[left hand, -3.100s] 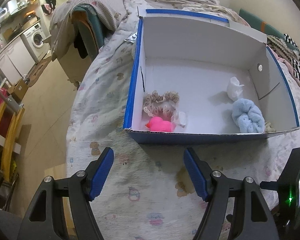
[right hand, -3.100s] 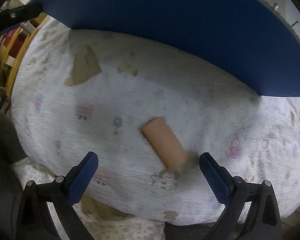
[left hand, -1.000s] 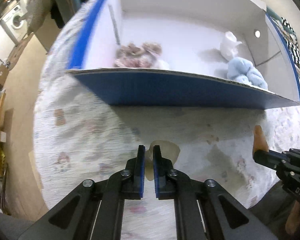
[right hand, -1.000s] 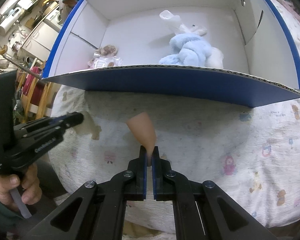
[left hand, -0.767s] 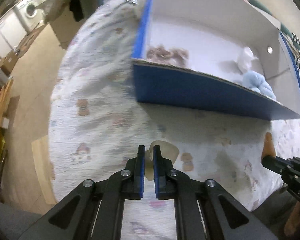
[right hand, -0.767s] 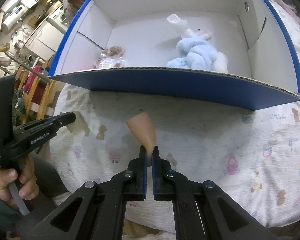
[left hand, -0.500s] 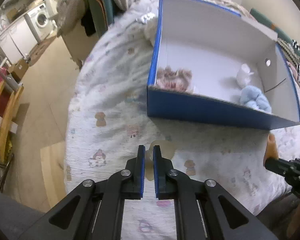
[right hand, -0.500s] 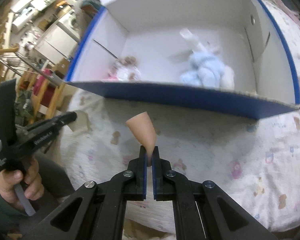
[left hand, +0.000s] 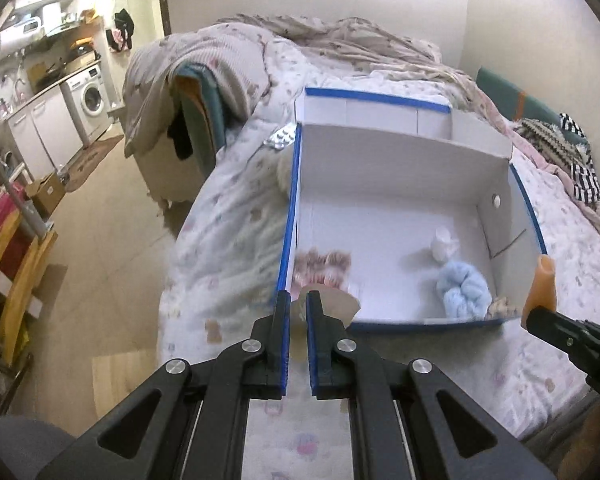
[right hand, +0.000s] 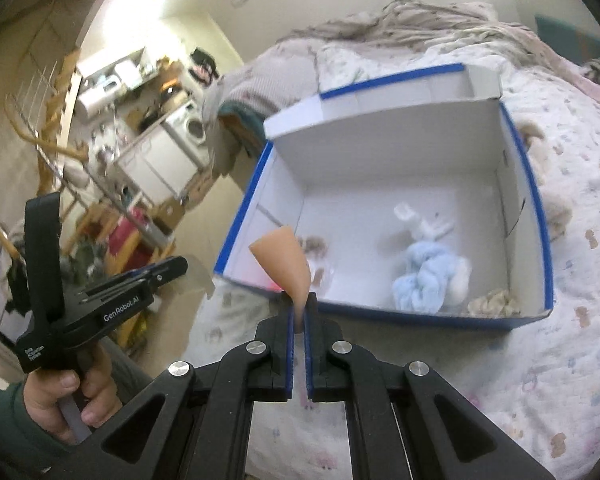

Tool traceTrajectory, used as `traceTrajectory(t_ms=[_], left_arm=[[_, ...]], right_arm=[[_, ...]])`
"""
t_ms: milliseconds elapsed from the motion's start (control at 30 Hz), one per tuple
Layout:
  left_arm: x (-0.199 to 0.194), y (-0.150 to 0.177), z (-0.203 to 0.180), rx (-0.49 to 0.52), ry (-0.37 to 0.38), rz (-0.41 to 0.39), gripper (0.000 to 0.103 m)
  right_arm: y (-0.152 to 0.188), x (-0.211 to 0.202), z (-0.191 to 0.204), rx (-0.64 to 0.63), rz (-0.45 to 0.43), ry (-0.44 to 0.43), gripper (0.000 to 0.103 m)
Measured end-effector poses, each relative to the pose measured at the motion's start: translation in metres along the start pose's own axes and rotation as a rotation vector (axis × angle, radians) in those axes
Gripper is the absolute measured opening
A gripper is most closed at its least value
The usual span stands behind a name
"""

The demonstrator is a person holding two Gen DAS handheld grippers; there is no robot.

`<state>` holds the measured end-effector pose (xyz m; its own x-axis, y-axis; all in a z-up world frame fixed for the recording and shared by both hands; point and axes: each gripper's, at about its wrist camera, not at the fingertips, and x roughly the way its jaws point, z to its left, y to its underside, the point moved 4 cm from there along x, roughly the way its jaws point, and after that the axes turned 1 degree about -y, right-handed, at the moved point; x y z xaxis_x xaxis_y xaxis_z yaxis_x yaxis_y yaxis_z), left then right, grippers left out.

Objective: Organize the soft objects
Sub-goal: 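Grasp the tan cardboard tube with the right tool while the left tool grasps the flat tan cardboard piece, then carry the cardboard piece with the left tool while the right tool carries the tube over the box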

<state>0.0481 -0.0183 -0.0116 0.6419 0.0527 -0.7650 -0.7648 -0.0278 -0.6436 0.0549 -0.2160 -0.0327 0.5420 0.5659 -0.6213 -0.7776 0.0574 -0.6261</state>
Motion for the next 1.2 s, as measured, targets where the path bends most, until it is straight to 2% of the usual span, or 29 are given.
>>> traceTrajectory(t_ms=[233,500,800,1200], left_arm=[[0.019,-0.033,-0.011,0.012,0.016,-0.005,0.007],[0.042,-0.061,-0.042,0.103,0.021,-0.039,0.007],[0.086,-0.059,-0.061,0.136,0.026,-0.004,0.007],[0.128,-0.048,-0.068,0.139,0.031,0.067,0.007]], right_arm=[[-0.02,0.0,-0.019,0.034,-0.036,0.031,0.006],[-0.039,0.02,-0.04,0.037,-0.015,0.094,0.006],[-0.051,0.048,-0.053,0.023,0.025,0.127,0.006],[-0.041,0.079,-0.063,0.044,0.115,0.161,0.006]])
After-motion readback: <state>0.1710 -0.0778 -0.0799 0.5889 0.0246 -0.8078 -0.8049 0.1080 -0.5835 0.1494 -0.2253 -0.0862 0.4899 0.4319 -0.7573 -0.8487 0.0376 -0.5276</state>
